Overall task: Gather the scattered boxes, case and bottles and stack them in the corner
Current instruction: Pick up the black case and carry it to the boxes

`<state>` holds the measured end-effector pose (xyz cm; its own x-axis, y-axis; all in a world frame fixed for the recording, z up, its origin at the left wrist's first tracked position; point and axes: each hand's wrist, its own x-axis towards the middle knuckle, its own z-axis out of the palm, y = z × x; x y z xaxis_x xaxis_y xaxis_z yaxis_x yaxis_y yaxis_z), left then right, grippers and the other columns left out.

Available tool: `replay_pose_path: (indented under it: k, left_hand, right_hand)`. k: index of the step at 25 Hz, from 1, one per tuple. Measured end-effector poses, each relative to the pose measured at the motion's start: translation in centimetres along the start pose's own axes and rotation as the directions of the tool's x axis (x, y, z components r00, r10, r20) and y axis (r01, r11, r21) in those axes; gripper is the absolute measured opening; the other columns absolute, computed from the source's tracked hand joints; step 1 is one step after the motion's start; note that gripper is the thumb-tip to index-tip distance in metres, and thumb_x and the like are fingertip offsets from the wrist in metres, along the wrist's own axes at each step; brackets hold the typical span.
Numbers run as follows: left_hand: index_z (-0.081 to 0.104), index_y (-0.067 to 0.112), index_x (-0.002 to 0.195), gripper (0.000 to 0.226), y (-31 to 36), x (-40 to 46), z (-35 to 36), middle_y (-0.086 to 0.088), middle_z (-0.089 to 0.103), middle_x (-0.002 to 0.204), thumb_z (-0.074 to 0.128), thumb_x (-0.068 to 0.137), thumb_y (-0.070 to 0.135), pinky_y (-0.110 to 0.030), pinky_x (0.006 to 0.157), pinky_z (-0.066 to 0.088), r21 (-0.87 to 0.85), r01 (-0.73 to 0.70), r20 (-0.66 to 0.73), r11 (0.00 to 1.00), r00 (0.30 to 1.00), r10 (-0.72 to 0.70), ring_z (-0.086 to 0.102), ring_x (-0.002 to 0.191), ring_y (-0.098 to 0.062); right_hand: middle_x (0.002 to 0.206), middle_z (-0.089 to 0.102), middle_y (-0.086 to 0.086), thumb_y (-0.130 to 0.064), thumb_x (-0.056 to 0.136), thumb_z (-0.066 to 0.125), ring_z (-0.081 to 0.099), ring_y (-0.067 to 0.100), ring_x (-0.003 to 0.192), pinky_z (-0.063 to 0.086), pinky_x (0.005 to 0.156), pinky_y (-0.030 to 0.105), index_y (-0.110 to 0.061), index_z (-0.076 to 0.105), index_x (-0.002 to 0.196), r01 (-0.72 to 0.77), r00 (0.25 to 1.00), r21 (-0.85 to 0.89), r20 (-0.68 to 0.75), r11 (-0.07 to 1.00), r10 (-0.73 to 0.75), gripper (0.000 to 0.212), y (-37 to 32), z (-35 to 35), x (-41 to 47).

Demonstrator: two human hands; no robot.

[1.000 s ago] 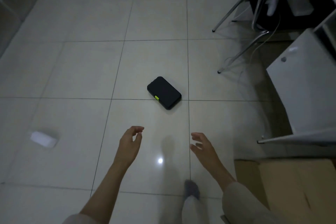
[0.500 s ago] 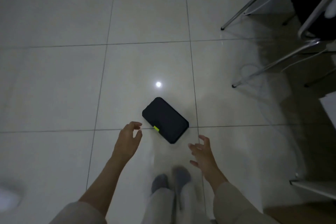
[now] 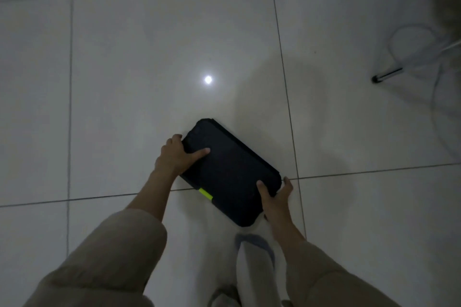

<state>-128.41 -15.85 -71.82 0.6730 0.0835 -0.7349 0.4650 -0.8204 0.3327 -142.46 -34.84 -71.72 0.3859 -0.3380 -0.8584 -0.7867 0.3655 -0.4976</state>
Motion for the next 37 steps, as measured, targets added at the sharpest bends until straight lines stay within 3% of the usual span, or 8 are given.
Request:
replay_pose_path:
  k: [4, 10, 13, 19, 23, 32, 34, 37]
  left_hand:
    - [0.04, 0.012, 0.123, 0.084, -0.8, 1.3, 0.5, -0.005, 0.052, 0.119, 0.075, 0.062, 0.057, -0.034, 0.08, 0.045, -0.135, 0.009, 0.021, 0.991, 1.0, -0.007, 0.054, 0.107, -0.025]
    - [0.042, 0.017, 0.104, 0.067, 0.7, -2.8, -2.3, 0.001, 0.052, 0.101, 0.07, 0.064, 0.062, -0.021, 0.057, 0.038, -0.195, 0.019, -0.016, 0.981, 1.0, -0.022, 0.052, 0.088, -0.017]
    - [0.045, 0.017, 0.106, 0.069, 2.5, -7.6, -5.2, 0.001, 0.054, 0.101, 0.071, 0.062, 0.063, -0.019, 0.056, 0.039, -0.264, -0.002, -0.041, 0.965, 0.999, -0.009, 0.054, 0.082, -0.012]
    - [0.042, 0.019, 0.107, 0.069, 8.4, -22.2, -13.5, 0.004, 0.053, 0.098, 0.074, 0.06, 0.059, -0.018, 0.057, 0.043, -0.35, -0.109, -0.084, 0.93, 0.993, 0.085, 0.055, 0.081, -0.008]
    - [0.039, 0.02, 0.11, 0.07, 12.6, -33.0, -18.7, 0.006, 0.053, 0.098, 0.075, 0.062, 0.055, -0.03, 0.077, 0.048, -0.375, -0.221, -0.108, 0.9, 0.975, 0.194, 0.056, 0.089, -0.015]
    - [0.036, 0.022, 0.11, 0.067, 21.6, -58.1, -22.6, 0.017, 0.048, 0.092, 0.075, 0.063, 0.052, -0.021, 0.065, 0.044, -0.37, -0.519, -0.081, 0.77, 0.844, 0.53, 0.052, 0.084, 0.0]
    - [0.036, 0.022, 0.111, 0.069, 22.9, -62.8, -20.9, 0.016, 0.048, 0.093, 0.075, 0.062, 0.052, -0.024, 0.067, 0.046, -0.362, -0.564, -0.017, 0.742, 0.8, 0.599, 0.054, 0.086, -0.003]
    - [0.037, 0.02, 0.116, 0.072, 24.1, -69.1, -17.0, 0.01, 0.051, 0.097, 0.075, 0.062, 0.05, -0.021, 0.065, 0.045, -0.349, -0.626, 0.084, 0.697, 0.72, 0.689, 0.055, 0.086, -0.004]
  right_hand:
    - [0.138, 0.043, 0.005, -0.027, 0.073, 0.076, 0.05, 0.018, 0.114, 0.044, 0.094, 0.029, -0.028, 0.021, 0.142, 0.007, 0.999, 0.096, 0.034, 0.995, -0.01, 0.088, 0.6, 0.6, 0.9]
    - [0.138, 0.045, 0.005, -0.035, 0.068, 0.078, 0.052, 0.018, 0.113, 0.048, 0.095, 0.036, -0.039, 0.028, 0.134, 0.076, 0.997, 0.166, -0.003, 0.983, -0.077, 0.083, -3.9, -0.5, -3.1]
    - [0.14, 0.04, 0.006, -0.039, 0.065, 0.079, 0.051, 0.025, 0.117, 0.047, 0.099, 0.046, -0.041, 0.032, 0.13, 0.113, 0.993, 0.111, -0.035, 0.987, -0.11, 0.08, -7.8, -2.3, -7.8]
    - [0.137, 0.042, 0.003, -0.043, 0.062, 0.08, 0.054, 0.024, 0.113, 0.05, 0.096, 0.044, -0.043, 0.035, 0.127, 0.224, 0.974, 0.131, -0.065, 0.966, -0.217, 0.08, -15.2, -7.4, -22.9]
    - [0.132, 0.047, 0.004, -0.042, 0.065, 0.079, 0.057, 0.018, 0.108, 0.053, 0.086, 0.033, -0.039, 0.036, 0.127, 0.326, 0.945, 0.162, -0.098, 0.931, -0.313, 0.075, -18.8, -11.4, -34.6]
    - [0.101, 0.052, -0.021, -0.044, 0.065, 0.078, 0.059, 0.001, 0.086, 0.05, 0.048, 0.009, -0.045, 0.041, 0.109, 0.55, 0.824, 0.286, -0.34, 0.785, -0.454, 0.058, -20.2, -25.6, -58.9]
    - [0.103, 0.053, -0.02, -0.044, 0.064, 0.078, 0.059, 0.003, 0.088, 0.052, 0.054, 0.014, -0.048, 0.044, 0.101, 0.581, 0.799, 0.328, -0.404, 0.745, -0.446, 0.05, -17.9, -29.2, -63.1]
    - [0.112, 0.055, -0.012, -0.044, 0.064, 0.079, 0.06, 0.01, 0.098, 0.054, 0.07, 0.026, -0.041, 0.044, 0.116, 0.618, 0.757, 0.36, -0.513, 0.699, -0.405, 0.063, -13.0, -34.3, -68.2]
